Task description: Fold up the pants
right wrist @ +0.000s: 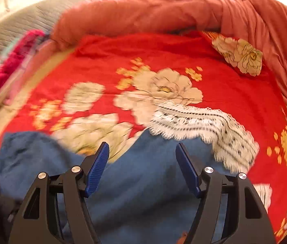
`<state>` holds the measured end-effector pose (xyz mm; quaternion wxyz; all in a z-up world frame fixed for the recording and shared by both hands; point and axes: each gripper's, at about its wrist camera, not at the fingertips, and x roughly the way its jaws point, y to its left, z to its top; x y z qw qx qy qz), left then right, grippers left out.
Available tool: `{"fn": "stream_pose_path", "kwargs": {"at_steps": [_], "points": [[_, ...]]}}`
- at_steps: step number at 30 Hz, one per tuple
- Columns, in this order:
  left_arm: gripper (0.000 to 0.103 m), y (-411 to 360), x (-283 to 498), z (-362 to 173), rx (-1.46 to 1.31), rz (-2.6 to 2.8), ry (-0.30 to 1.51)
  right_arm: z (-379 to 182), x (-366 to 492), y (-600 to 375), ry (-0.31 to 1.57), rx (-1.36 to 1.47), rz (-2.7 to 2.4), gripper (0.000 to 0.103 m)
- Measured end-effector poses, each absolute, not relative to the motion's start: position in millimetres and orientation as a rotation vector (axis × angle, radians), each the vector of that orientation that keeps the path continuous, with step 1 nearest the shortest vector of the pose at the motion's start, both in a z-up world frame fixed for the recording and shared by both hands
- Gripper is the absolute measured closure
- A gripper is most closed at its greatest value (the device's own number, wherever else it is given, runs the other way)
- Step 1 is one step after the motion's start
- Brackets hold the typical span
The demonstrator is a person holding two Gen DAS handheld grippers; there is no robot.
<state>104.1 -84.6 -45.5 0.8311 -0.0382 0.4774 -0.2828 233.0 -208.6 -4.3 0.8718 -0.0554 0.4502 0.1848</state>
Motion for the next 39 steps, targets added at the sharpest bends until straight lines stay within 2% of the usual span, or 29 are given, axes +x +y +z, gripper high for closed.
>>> {"fn": "stream_pose_path", "kwargs": {"at_steps": [7,10,12,17,19,23,27,29,30,34,39], "points": [[0.081,-77.6,98.9,-45.6,-0.11,-0.641,0.986,-46.7,307.4,-183.1,1.058,-0.175,0.226,0.039],[0.081,-74.3,97.9,-44.9,-0.129,-0.651,0.98,-53.7,318.9,-187.2,1.041,-0.196,0.198,0.075],[0.081,-68.8,96.6,-44.2,-0.149,-0.657,0.973,-48.3,317.7,-198.9,1.024,-0.152,0.221,0.091],[0.077,-58.1,97.1,-43.9,-0.168,-0.635,0.949,-9.9,288.0,-244.8,0.912,0.001,0.266,0.094],[0.069,-55.1,95.2,-41.1,-0.156,-0.615,0.92,4.4,271.3,-268.3,0.879,0.08,0.275,0.094],[0.061,-59.7,91.9,-35.9,-0.127,-0.599,0.883,30.9,233.5,-305.4,0.809,0.156,0.251,0.094],[0.059,-66.2,87.8,-33.7,-0.085,-0.586,0.852,42.9,191.7,-346.4,0.764,0.242,0.222,0.094],[0.072,-69.7,88.0,-35.7,-0.054,-0.575,0.852,40.7,170.8,-364.3,0.763,0.288,0.21,0.094],[0.089,-70.9,88.3,-37.0,-0.045,-0.571,0.853,39.4,161.3,-370.8,0.765,0.308,0.208,0.094],[0.098,-74.9,87.5,-38.0,-0.01,-0.587,0.854,27.3,129.9,-389.7,0.772,0.385,0.191,0.094],[0.102,-73.0,78.5,-27.5,0.04,-0.603,0.824,15.5,90.4,-406.8,0.796,0.506,0.186,0.094]]}}
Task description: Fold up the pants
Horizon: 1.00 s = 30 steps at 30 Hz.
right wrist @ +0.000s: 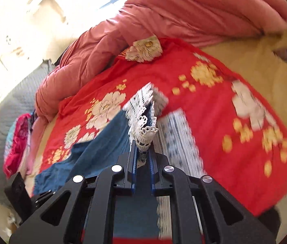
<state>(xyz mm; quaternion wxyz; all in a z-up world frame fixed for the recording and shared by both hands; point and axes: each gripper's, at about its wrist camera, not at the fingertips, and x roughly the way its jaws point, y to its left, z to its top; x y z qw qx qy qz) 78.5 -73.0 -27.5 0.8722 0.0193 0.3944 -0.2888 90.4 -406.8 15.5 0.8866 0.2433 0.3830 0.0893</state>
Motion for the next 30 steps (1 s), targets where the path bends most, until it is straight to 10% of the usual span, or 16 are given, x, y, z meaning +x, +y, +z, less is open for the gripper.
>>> {"fn": "stream_pose_path", "kwargs": {"at_steps": [6,10,14,16,30], "points": [[0.102,-70.4,72.0,-19.6,0.055,-0.627,0.792,-6.9,62.3,-416.2,0.866,0.528,0.184,0.091],[0.101,-80.2,68.1,-25.2,0.089,-0.639,0.795,-20.5,57.9,-424.8,0.876,0.574,0.179,0.069],[0.101,-86.8,69.4,-29.4,0.094,-0.619,0.801,-21.0,58.7,-428.3,0.857,0.581,0.178,0.071],[0.101,-92.2,70.5,-33.4,0.115,-0.603,0.809,-21.9,60.7,-429.4,0.858,0.574,0.175,0.09],[0.103,-78.3,28.1,-20.9,0.185,-0.634,0.823,-19.0,23.8,-436.7,0.9,0.512,0.219,0.091]]}}
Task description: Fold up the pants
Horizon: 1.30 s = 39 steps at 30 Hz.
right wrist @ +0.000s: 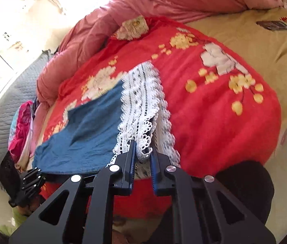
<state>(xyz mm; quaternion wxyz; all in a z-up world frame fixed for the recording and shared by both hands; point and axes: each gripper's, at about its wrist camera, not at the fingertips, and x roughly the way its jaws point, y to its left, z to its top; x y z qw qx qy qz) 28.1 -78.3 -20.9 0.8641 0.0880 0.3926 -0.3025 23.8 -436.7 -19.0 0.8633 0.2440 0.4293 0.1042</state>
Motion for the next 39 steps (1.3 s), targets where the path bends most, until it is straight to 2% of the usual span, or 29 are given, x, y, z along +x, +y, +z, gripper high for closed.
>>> {"fn": "stream_pose_path", "kwargs": {"at_steps": [9,13,14,17,18,23,25,29,31,35,37,39], "points": [[0.101,-87.4,32.2,-42.4,0.236,-0.598,0.872,-29.5,21.9,-436.7,0.927,0.469,0.181,0.091],[0.099,-85.6,29.6,-42.9,0.227,-0.599,0.874,-16.3,16.0,-440.1,0.903,0.435,0.154,0.074],[0.098,-83.7,29.1,-42.2,0.217,-0.598,0.876,-10.6,13.4,-442.0,0.882,0.425,0.14,0.073],[0.084,-75.2,23.8,-35.6,0.169,-0.606,0.872,12.6,6.2,-438.9,0.804,0.394,0.166,0.072],[0.077,-71.7,21.5,-32.6,0.155,-0.604,0.869,17.4,5.6,-432.4,0.79,0.38,0.192,0.067],[0.072,-33.3,8.2,-6.9,0.051,-0.546,0.82,19.9,19.9,-366.4,0.812,0.251,0.402,0.064],[0.064,-4.4,6.3,5.2,0.022,-0.441,0.799,10.3,31.3,-343.9,0.846,0.204,0.458,0.063],[0.059,57.1,6.8,18.5,-0.075,-0.219,0.796,-18.8,46.5,-314.1,0.933,0.076,0.446,0.06],[0.053,85.8,9.3,18.3,-0.135,-0.126,0.808,-34.9,49.4,-307.4,0.981,0.033,0.428,0.059],[0.041,111.9,23.6,7.0,-0.19,-0.017,0.858,-30.5,45.5,-313.8,0.936,0.079,0.441,0.056],[0.041,119.7,32.5,-3.1,-0.242,0.005,0.896,-24.9,44.1,-321.5,0.911,0.087,0.427,0.051],[0.041,120.6,43.2,-14.8,-0.294,-0.002,0.925,-25.4,45.1,-325.2,0.912,0.089,0.406,0.05]]}}
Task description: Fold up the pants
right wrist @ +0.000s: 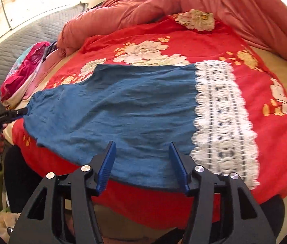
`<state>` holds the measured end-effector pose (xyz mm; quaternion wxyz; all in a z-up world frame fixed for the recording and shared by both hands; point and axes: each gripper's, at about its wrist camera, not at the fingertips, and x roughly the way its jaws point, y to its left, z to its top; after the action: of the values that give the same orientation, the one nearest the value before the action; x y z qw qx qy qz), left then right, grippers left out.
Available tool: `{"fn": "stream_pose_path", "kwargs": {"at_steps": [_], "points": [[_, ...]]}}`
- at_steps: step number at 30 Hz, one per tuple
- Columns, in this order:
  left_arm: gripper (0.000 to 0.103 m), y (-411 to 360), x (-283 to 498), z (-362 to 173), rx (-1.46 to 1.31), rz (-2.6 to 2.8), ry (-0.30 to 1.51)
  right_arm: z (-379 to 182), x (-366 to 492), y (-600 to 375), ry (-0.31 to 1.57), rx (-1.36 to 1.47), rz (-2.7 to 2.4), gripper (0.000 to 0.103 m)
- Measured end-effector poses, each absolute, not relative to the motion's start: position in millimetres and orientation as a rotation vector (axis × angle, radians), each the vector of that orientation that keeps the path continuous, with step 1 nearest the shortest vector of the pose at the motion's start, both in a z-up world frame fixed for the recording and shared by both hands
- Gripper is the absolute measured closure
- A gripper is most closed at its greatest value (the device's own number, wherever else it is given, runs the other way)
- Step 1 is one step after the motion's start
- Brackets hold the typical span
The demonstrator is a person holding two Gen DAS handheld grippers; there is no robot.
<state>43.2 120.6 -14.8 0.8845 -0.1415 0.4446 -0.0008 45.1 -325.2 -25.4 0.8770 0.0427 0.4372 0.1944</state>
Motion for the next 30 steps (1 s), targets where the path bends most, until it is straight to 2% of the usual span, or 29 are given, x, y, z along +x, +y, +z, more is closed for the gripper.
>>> {"fn": "stream_pose_path", "kwargs": {"at_steps": [2,6,11,15,17,23,26,30], "points": [[0.064,118.0,47.8,-20.2,-0.32,-0.018,0.934,-32.1,49.2,-329.2,0.941,0.11,0.391,0.05],[0.067,120.7,42.8,-11.3,-0.278,0.021,0.914,-33.5,48.6,-331.2,0.943,0.112,0.391,0.05],[0.067,132.7,43.7,-15.8,-0.234,0.068,0.919,-37.8,48.8,-334.5,0.947,0.129,0.384,0.049],[0.061,134.7,46.6,-30.2,-0.253,0.07,0.936,-37.6,48.3,-331.7,0.944,0.116,0.399,0.045],[0.055,142.5,41.6,-19.1,-0.276,0.088,0.914,-33.2,47.3,-338.3,0.932,0.151,0.41,0.045],[0.055,131.5,24.9,42.2,-0.168,0.161,0.754,-8.0,51.3,-377.5,0.826,0.24,0.369,0.044],[0.054,110.2,44.2,61.2,-0.172,0.062,0.728,-0.4,70.7,-401.8,0.81,0.262,0.318,0.044],[0.054,55.5,91.2,60.4,-0.112,-0.077,0.77,-0.1,111.1,-428.9,0.838,0.304,0.289,0.043]]}}
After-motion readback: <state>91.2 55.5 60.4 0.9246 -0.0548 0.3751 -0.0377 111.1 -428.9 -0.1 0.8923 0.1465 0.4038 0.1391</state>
